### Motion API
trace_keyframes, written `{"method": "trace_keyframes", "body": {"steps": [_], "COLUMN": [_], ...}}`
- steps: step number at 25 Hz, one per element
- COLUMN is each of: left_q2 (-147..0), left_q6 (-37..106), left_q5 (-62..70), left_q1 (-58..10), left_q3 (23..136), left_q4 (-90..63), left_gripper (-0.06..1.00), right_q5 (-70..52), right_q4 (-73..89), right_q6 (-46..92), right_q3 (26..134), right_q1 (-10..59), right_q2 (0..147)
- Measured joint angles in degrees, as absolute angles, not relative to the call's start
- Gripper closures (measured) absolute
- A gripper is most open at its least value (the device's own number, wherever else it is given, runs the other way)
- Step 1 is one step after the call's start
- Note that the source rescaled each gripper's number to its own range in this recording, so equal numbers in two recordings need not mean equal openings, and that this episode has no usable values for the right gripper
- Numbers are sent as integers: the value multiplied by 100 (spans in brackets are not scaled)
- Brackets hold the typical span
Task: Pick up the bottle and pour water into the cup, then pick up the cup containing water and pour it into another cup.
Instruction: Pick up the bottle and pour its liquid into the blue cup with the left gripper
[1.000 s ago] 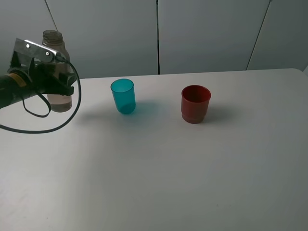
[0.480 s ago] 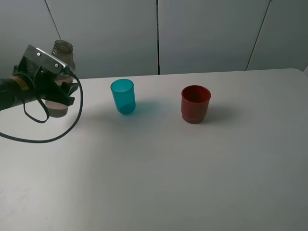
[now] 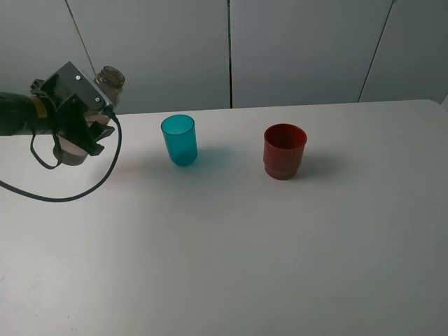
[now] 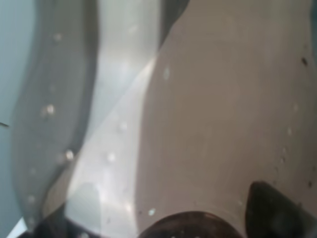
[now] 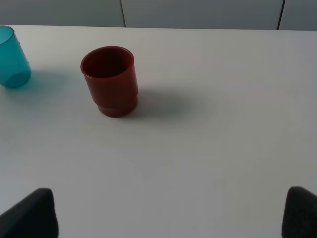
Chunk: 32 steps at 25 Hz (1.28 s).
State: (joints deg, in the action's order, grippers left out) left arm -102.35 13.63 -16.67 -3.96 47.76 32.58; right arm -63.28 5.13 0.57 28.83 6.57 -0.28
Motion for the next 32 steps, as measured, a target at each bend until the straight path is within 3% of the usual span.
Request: {"method": "trace_keyframes", "body": {"steps": [32], "left_q2": [-10224], "left_q6": [1076], "left_q5": [-1796], "left_q1": [-493], "left_q3": [4857], "left_q4": [3986], "left_gripper": [94], "right_q5": [-6328], "right_q4": [513], "right_q6": [57], "right_q3": [2883], "right_q1": [657], "right_q2": [-28]}}
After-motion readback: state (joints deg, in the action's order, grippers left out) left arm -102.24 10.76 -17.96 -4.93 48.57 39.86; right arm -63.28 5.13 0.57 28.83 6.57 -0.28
